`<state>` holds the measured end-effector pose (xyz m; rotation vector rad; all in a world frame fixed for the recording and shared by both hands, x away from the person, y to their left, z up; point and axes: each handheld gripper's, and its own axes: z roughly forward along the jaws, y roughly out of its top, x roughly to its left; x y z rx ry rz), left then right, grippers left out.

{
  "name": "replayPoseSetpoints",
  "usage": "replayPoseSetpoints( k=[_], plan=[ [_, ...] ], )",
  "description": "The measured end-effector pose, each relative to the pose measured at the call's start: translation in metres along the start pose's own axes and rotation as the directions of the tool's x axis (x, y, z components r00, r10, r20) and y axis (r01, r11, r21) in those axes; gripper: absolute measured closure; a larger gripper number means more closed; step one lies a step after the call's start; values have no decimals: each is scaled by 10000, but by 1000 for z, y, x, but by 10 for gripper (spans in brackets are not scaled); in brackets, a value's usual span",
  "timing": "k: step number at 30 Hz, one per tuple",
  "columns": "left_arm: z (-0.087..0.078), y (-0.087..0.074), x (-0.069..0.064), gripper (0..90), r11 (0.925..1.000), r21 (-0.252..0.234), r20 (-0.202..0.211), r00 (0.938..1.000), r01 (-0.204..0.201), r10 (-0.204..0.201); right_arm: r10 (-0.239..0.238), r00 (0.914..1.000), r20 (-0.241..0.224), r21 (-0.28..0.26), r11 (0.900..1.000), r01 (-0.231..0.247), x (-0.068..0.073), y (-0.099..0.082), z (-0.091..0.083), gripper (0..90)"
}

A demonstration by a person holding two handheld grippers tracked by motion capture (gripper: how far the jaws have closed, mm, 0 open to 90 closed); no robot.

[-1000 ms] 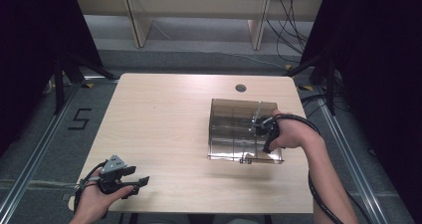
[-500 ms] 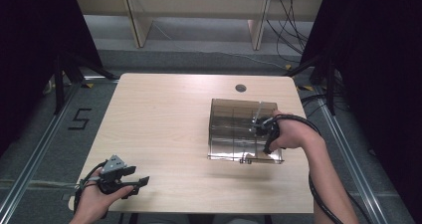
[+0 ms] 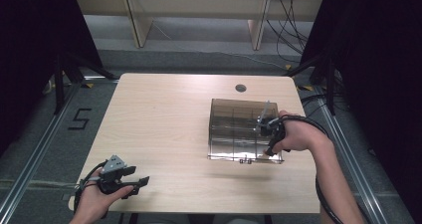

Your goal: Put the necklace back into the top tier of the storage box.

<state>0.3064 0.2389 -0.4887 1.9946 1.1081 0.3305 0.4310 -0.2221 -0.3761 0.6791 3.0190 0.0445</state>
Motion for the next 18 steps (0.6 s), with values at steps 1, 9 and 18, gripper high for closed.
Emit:
replayPoseSetpoints(
  k=[1, 9, 18],
  plan=[
    [0, 0, 0, 325, 10000, 11, -92, 10000, 4, -4, 67, 10000, 37, 10, 10000, -67, 1, -1, -1, 618],
    [1, 0, -1, 324, 9999, -125, -52, 10000, 39, -40, 161, 9998, 129, -279, 9995, -157, 10, -13, -6, 594],
    [1, 0, -1, 323, 9999, -138, -66, 9999, 88, -89, 676, 9975, 198, -278, 9974, -671, 25, -26, -8, 579]
  ],
)
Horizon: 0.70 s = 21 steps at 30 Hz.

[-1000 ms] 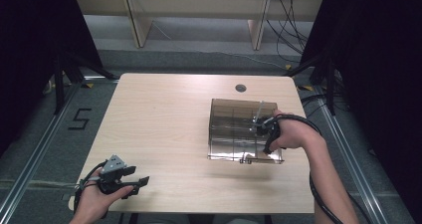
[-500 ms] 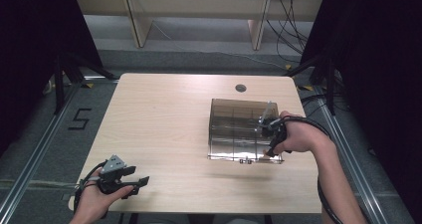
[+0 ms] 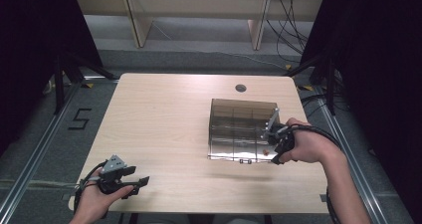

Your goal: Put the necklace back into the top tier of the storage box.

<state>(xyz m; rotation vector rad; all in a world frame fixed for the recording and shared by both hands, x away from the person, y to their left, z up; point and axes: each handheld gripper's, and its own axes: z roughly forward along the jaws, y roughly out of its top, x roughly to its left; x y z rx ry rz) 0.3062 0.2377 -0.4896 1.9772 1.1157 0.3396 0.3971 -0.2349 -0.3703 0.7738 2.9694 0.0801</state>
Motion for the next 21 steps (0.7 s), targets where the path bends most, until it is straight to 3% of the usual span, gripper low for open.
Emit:
replayPoseSetpoints(
  k=[2, 7, 8, 10, 12, 14, 19, 21],
  plan=[
    [0, 0, 0, 322, 10000, 21, 13, 10000, -37, 37, -400, 9992, -92, -100, 9992, 399, -1, -3, 1, 570],
    [-1, 1, 1, 320, 9998, 203, 95, 9999, -81, 80, -42, 10000, 89, -133, 9999, 43, 5, -12, 0, 564],
    [-1, 1, 1, 319, 9998, 173, 82, 9999, -71, 69, -254, 9997, 41, -157, 9996, 254, 5, -14, 1, 562],
    [-1, 1, 0, 319, 9999, 142, -22, 10000, -60, 61, 91, 10000, -31, -132, 9999, -91, 8, -18, 3, 558],
    [-1, 1, 1, 318, 9998, 163, -3, 10000, -83, 83, -177, 9998, 34, -242, 9995, 177, 8, -23, 6, 552],
    [-1, 1, 2, 317, 9996, 234, 61, 9999, -156, 154, 126, 9999, 63, -196, 9997, -125, 10, -28, 9, 551],
    [-1, 1, 1, 316, 9997, 232, 65, 10000, -49, 48, 240, 9989, 413, -610, 9979, -215, 13, -37, 7, 552],
    [-1, 1, 1, 316, 9997, 230, 48, 10000, -29, 28, 216, 9991, 355, -800, 9966, -187, 14, -40, 5, 548]
  ],
)
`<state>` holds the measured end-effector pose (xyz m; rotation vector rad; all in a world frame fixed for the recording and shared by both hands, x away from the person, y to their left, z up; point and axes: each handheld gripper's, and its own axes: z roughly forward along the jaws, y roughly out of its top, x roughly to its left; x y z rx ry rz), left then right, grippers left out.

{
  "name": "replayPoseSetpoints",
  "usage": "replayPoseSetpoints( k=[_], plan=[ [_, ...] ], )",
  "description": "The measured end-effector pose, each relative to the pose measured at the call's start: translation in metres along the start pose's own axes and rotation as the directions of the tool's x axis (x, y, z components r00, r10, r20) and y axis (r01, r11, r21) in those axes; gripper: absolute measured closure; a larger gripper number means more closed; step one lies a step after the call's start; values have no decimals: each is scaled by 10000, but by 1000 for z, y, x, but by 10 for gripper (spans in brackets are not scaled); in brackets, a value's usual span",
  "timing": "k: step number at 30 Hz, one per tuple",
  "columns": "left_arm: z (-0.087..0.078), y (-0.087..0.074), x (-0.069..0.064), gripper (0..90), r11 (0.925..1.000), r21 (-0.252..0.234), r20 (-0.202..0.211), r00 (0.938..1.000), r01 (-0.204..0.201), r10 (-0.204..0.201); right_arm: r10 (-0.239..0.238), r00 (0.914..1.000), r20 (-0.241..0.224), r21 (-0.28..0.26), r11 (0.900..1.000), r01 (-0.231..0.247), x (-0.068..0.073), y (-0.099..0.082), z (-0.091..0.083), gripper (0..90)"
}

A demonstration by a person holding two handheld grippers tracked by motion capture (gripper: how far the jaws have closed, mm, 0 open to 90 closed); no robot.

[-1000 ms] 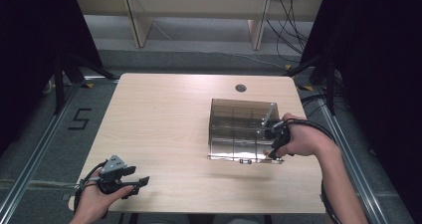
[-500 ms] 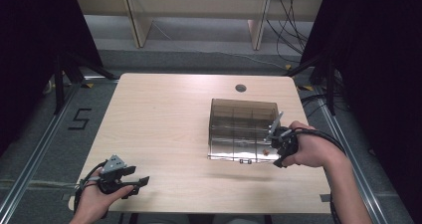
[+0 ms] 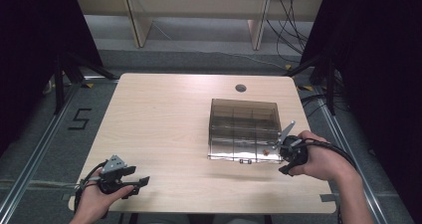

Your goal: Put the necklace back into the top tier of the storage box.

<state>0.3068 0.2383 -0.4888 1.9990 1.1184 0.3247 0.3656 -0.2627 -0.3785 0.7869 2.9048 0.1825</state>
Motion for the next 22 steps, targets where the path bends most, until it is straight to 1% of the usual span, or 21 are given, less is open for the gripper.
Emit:
replayPoseSetpoints(
  k=[1, 2, 3, 4, 5, 6, 7, 8, 9, 10, 11, 12, 13, 14, 15, 16, 17, 18, 20, 22],
  plan=[
    [0, 0, 0, 316, 10000, -27, -24, 10000, 7, -7, -5, 10000, 17, 5, 10000, 5, 1, -1, -1, 549],
    [0, 0, 0, 316, 10000, 21, 5, 10000, -8, 8, 142, 9999, 33, -82, 9999, -142, 1, -3, -1, 549],
    [0, 0, 0, 316, 10000, -6, -2, 10000, -6, 6, -67, 10000, 2, -119, 9999, 67, 0, -4, -1, 549],
    [0, 0, 0, 316, 10000, 8, -12, 10000, 9, -9, 172, 9999, -7, -43, 9998, -172, 1, -6, -1, 549],
    [0, 0, 0, 316, 10000, -11, -20, 10000, 11, -11, 189, 9998, 32, 49, 9998, -189, 1, -8, 0, 551],
    [0, 0, 0, 316, 10000, 4, 15, 10000, -41, 41, 239, 9997, 24, -15, 9997, -239, 1, -10, 1, 551],
    [0, 0, 0, 316, 10000, 40, 2, 10000, -29, 29, 439, 9990, 10, 1, 9990, -439, 2, -12, 2, 553],
    [1, 0, 0, 316, 10000, 9, 27, 10000, -35, 35, 267, 9996, -2, -62, 9996, -267, 1, -13, 3, 555],
    [1, 0, 0, 316, 10000, -17, 10, 10000, -23, 23, 402, 9992, -7, 35, 9992, -402, 1, -14, 3, 555],
    [1, 0, 1, 316, 9999, 54, 61, 9999, -143, 142, 424, 9991, -28, 30, 9991, -424, 1, -16, 3, 557],
    [1, 0, 1, 316, 10000, 58, 41, 10000, -74, 74, 706, 9974, -105, 55, 9975, -706, 2, -18, 3, 557],
    [1, 0, 0, 316, 10000, 28, 28, 10000, -70, 70, 608, 9981, -72, 68, 9981, -608, 1, -18, 3, 557],
    [1, 0, 0, 316, 9999, 99, -81, 9999, -113, 114, 591, 9982, -123, 48, 9982, -590, 1, -19, 3, 556],
    [1, 0, 0, 315, 9999, 91, -85, 9999, -107, 108, 689, 9975, -176, 86, 9976, -688, 1, -20, 4, 556],
    [1, 0, 0, 315, 9999, 97, -88, 9999, -115, 116, 618, 9981, -74, 111, 9980, -617, 0, -20, 5, 555],
    [1, 0, 0, 316, 9999, 96, -90, 9999, -117, 118, 601, 9981, -115, 126, 9981, -600, 0, -21, 6, 553],
    [1, 0, 0, 316, 9999, 94, -83, 9999, -108, 109, 720, 9972, -202, 158, 9973, -717, 1, -21, 7, 551],
    [1, 0, 0, 315, 9999, 90, -81, 9999, -110, 111, 717, 9971, -249, 212, 9972, -712, 0, -21, 7, 549],
    [1, 0, 0, 316, 9999, 93, -74, 9999, -115, 116, 607, 9980, -203, 155, 9981, -604, -1, -21, 7, 547],
    [1, 0, 0, 316, 9999, 104, -64, 9999, -103, 104, 640, 9977, -242, 148, 9979, -636, -1, -21, 7, 545]
  ],
)
